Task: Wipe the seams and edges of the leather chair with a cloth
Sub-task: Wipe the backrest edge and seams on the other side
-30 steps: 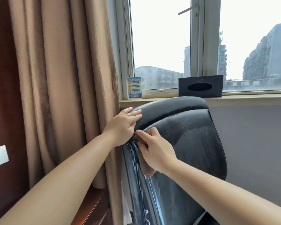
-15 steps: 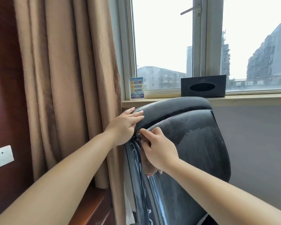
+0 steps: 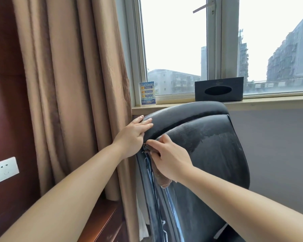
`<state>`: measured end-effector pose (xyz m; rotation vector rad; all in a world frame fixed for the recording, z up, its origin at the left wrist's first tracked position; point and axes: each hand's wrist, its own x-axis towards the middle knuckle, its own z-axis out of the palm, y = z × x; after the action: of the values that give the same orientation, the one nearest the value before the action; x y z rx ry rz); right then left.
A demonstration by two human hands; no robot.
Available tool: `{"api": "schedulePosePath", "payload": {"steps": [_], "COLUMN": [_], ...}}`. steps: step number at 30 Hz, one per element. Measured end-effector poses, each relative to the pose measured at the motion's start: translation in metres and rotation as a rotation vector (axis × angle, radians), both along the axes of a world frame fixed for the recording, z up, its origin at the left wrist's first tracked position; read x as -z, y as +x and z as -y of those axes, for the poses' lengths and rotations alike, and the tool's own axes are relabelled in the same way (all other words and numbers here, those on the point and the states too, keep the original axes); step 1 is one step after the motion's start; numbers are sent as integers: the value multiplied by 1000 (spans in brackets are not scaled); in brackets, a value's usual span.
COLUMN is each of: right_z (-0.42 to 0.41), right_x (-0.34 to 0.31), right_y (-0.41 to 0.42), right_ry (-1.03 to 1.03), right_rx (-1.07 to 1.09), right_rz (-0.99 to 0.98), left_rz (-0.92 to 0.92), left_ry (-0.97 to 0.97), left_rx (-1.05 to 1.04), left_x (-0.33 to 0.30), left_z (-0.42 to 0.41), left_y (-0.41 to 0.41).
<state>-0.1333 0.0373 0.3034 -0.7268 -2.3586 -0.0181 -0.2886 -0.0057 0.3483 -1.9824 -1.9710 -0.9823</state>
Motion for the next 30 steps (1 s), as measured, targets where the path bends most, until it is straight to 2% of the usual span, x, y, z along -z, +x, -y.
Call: {"api": "schedulePosePath", "payload": {"steps": [5, 10, 30], "right_z": [-3, -2, -5], "right_x": [4, 0, -4], "right_y": [11, 0, 10], "right_ry": [56, 9, 265], "right_rx": [8, -15, -60], "right_rz": [53, -46, 80], "left_rz": [27, 58, 206], "left_ry": [-3, 38, 92], "left_rx": [-5, -31, -35], "left_x": [-1, 5, 11], "left_z": [1, -1, -4], "left_y": [3, 5, 11]}}
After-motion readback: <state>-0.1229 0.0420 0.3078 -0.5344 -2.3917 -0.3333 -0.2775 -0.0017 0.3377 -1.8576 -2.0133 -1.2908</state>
